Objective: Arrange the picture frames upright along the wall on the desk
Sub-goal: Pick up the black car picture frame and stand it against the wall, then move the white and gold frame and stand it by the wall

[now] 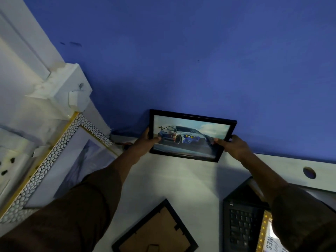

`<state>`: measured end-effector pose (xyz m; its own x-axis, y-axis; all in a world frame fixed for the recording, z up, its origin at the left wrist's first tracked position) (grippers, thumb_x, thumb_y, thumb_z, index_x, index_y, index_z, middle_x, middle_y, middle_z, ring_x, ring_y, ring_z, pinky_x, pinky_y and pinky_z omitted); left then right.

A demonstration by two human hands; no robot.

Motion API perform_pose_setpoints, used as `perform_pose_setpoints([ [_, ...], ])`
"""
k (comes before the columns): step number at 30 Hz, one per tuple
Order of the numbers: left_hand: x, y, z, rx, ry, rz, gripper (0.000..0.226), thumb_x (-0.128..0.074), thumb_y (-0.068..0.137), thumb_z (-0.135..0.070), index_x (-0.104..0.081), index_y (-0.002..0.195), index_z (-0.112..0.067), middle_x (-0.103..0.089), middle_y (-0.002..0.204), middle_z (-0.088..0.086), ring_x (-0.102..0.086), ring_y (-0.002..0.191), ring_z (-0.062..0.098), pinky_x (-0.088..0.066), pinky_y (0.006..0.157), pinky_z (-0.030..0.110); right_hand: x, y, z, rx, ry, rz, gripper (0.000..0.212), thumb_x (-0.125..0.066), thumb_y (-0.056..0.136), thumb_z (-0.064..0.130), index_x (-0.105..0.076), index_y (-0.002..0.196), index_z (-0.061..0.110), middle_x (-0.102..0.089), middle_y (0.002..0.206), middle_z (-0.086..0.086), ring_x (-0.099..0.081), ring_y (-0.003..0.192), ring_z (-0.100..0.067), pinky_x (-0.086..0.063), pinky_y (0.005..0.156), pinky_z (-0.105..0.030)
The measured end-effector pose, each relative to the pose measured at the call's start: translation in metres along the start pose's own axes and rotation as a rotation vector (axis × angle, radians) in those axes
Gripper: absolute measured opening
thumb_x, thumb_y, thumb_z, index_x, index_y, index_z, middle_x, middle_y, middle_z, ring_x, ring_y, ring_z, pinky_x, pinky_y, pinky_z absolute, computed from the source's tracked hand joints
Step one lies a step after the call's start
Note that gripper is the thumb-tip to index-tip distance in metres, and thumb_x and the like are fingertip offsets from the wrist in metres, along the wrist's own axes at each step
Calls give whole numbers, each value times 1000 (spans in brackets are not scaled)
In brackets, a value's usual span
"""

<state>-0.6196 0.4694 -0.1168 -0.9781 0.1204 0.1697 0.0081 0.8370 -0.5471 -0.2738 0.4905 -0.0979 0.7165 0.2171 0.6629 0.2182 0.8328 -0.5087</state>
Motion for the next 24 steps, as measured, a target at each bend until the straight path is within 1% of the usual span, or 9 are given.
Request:
perform_pose_setpoints([
  [2, -6, -3, 1, 4, 4, -37, 76, -64, 95, -28, -20, 156, -28, -39, 156, 3, -40, 140, 25, -36, 104, 32, 8, -5, 2, -23, -81, -75, 91, -66, 85, 64, -40, 147, 3, -57, 140, -24, -55, 127, -42, -46, 97, -42],
  [5, -14, -12, 4, 62, 10, -150, 85, -63, 95, -32, -7, 159, -20, -26, 163, 6, -30, 146, 28, -30, 110, 35, 26, -18, 1, -4, -49, -185, 95, -67, 88, 56, -27, 154, 2, -46, 150, -28, -47, 135, -46, -44, 105, -47],
  [9, -19, -40, 15, 101, 2, -224, 93, -64, 92, -42, -4, 160, -22, -17, 166, 8, -23, 149, 31, -26, 116, 41, 36, -39, 0, 140, 8, -266, 93, -67, 90, 52, -23, 157, 7, -47, 152, -25, -48, 135, -45, -44, 109, -50],
  [13, -18, -82, 50, 60, -46, -325, 109, -68, 73, -69, -13, 158, -30, -19, 165, 0, -24, 150, 26, -28, 119, 47, 25, -68, 9, 373, 2, -281, 78, -69, 91, 44, -33, 153, 12, -52, 146, -20, -55, 127, -40, -47, 105, -51],
  [15, -24, -124, 61, 44, -92, -405, 109, -70, 71, -69, -19, 158, -29, -25, 163, -1, -27, 149, 23, -27, 120, 47, 15, -89, 14, 471, -27, -220, 71, -69, 90, 43, -40, 148, 12, -56, 140, -19, -59, 121, -39, -51, 99, -48],
  [17, -31, -156, 71, 62, -179, -469, 90, -70, 87, -43, -20, 158, -19, -31, 159, 4, -34, 143, 21, -28, 119, 39, 4, -105, 22, 526, -34, -144, 67, -70, 91, 40, -43, 145, 12, -57, 137, -20, -62, 117, -38, -52, 95, -44],
  [19, -33, -183, 87, 65, -217, -545, 78, -67, 93, -30, -23, 155, -15, -39, 151, 5, -43, 130, 19, -34, 107, 30, -8, -121, 29, 609, -48, -78, 65, -69, 92, 39, -44, 145, 11, -58, 135, -20, -62, 116, -37, -53, 93, -43],
  [22, -27, -231, 107, 93, -262, -658, 78, -69, 90, -39, -26, 153, -21, -40, 152, 5, -47, 130, 25, -38, 107, 35, -27, -140, 47, 706, -73, 25, 60, -67, 93, 36, -46, 141, 8, -61, 125, -18, -61, 108, -31, -48, 86, -37],
  [24, -19, -257, 119, 90, -314, -733, 77, -71, 88, -37, -31, 151, -19, -45, 149, 6, -50, 129, 28, -39, 111, 41, -43, -151, 58, 768, -61, 94, 56, -67, 91, 36, -51, 137, 7, -64, 123, -15, -62, 107, -29, -49, 88, -35],
])
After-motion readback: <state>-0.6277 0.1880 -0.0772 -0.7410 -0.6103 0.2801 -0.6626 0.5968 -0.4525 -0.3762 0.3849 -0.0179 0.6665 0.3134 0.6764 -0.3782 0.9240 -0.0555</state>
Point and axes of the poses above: each hand's wrist, its own y-axis towards the middle knuckle, its own x-axis out of the back of the hand, z = x × y, the point moved 2 cm from there along y, towards the middle knuckle
